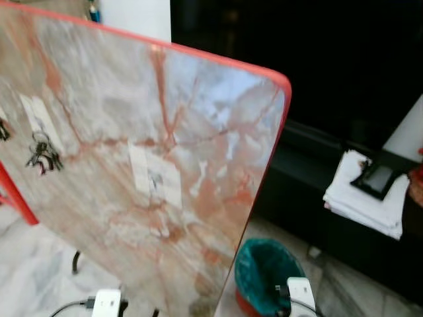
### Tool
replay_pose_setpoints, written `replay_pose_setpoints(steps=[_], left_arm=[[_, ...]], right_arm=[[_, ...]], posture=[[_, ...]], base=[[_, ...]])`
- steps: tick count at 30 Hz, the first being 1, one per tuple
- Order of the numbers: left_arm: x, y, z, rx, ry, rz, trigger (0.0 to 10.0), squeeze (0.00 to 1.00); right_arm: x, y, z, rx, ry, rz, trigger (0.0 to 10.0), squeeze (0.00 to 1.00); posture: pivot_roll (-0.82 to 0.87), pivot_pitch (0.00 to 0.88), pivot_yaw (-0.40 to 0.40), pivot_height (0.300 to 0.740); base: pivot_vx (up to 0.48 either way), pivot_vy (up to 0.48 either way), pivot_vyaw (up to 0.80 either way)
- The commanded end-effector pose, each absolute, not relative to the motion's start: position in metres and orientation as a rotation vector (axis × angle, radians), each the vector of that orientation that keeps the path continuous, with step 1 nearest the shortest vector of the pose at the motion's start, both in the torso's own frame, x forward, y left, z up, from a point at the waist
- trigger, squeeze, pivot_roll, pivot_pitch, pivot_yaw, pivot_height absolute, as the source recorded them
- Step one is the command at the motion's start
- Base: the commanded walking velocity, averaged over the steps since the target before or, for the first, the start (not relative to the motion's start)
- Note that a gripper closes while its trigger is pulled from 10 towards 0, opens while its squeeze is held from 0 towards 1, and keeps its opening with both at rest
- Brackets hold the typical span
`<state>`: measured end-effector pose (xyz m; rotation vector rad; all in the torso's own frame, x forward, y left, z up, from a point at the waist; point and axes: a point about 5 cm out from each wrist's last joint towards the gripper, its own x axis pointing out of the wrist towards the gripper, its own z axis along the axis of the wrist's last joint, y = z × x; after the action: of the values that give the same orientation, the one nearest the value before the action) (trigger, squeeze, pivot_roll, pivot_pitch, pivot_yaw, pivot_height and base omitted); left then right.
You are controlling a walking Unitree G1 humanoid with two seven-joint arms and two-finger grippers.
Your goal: Hang keys on a hook
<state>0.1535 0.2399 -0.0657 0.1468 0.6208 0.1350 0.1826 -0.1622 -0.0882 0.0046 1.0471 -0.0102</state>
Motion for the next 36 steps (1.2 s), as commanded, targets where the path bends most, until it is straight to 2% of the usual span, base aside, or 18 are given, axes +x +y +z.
replay_pose_setpoints(steps=[1, 4, 7, 8, 13, 16, 18, 19, 20, 22, 26, 32, 36], left_arm=[[0.153, 0.246, -0.062, 0.159, 0.584, 0.162, 10.0, 0.00], [0.162, 0.254, -0.050, 0.182, 0.477, 0.188, 10.0, 0.00], [0.181, 0.257, -0.014, 0.215, 0.234, 0.158, 10.0, 0.00], [0.182, 0.257, -0.011, 0.220, 0.221, 0.154, 10.0, 0.00], [0.181, 0.231, 0.039, 0.306, 0.031, -0.004, 10.0, 0.00], [0.175, 0.220, 0.057, 0.422, -0.017, -0.103, 10.0, 0.00], [0.174, 0.224, 0.070, 0.552, -0.063, -0.166, 10.0, 0.00], [0.174, 0.224, 0.070, 0.552, -0.063, -0.166, 10.0, 0.00], [0.177, 0.221, 0.080, 0.673, -0.098, -0.249, 10.0, 0.00], [0.184, 0.217, 0.096, 0.726, -0.138, -0.286, 10.0, 0.00], [0.196, 0.200, 0.129, 0.616, -0.231, -0.235, 10.0, 0.00], [0.180, 0.176, 0.127, 0.420, -0.192, -0.211, 10.0, 0.00], [0.189, 0.179, 0.141, 0.338, -0.238, -0.090, 10.0, 0.00]], right_arm=[[0.184, -0.162, -0.087, -0.003, 1.045, -0.007, 10.0, 0.00], [0.184, -0.163, -0.087, -0.006, 1.045, -0.006, 10.0, 0.00], [0.184, -0.164, -0.087, -0.015, 1.047, 0.002, 10.0, 0.00], [0.184, -0.164, -0.087, -0.016, 1.047, 0.004, 10.0, 0.00], [0.184, -0.165, -0.087, -0.026, 1.046, 0.011, 10.0, 0.00], [0.185, -0.165, -0.087, -0.030, 1.046, 0.014, 10.0, 0.00], [0.185, -0.165, -0.087, -0.035, 1.047, 0.019, 10.0, 0.00], [0.185, -0.165, -0.087, -0.035, 1.047, 0.019, 10.0, 0.00], [0.186, -0.165, -0.086, -0.041, 1.048, 0.027, 10.0, 0.00], [0.187, -0.165, -0.086, -0.042, 1.048, 0.028, 10.0, 0.00], [0.189, -0.167, -0.085, -0.035, 1.041, 0.015, 10.0, 0.00], [0.189, -0.170, -0.085, -0.040, 1.041, 0.009, 10.0, 0.00], [0.189, -0.170, -0.085, -0.046, 1.042, 0.009, 10.0, 0.00]], posture=[[0.10, 0.000, -0.095, 0.740], [0.11, 0.000, -0.098, 0.740], [0.11, 0.000, -0.099, 0.740], [0.11, 0.000, -0.099, 0.740], [0.11, 0.000, -0.095, 0.740], [0.12, 0.000, -0.100, 0.740], [0.12, 0.000, -0.104, 0.740], [0.12, 0.000, -0.104, 0.740], [0.13, 0.000, -0.114, 0.740], [0.14, 0.000, -0.115, 0.740], [0.13, 0.000, -0.108, 0.740], [0.13, 0.000, -0.111, 0.740], [0.14, 0.000, -0.122, 0.740]], base=[[0.000, 0.000, 0.00], [0.000, 0.000, 0.00], [0.000, 0.000, 0.00], [0.000, 0.000, 0.00], [0.000, 0.000, 0.00], [0.000, 0.000, 0.00], [0.000, 0.000, 0.00], [0.000, 0.000, 0.00], [0.000, 0.000, 0.00], [0.000, 0.000, 0.00], [0.000, 0.000, 0.00], [0.000, 0.000, 0.00], [0.000, 0.000, 0.00]])
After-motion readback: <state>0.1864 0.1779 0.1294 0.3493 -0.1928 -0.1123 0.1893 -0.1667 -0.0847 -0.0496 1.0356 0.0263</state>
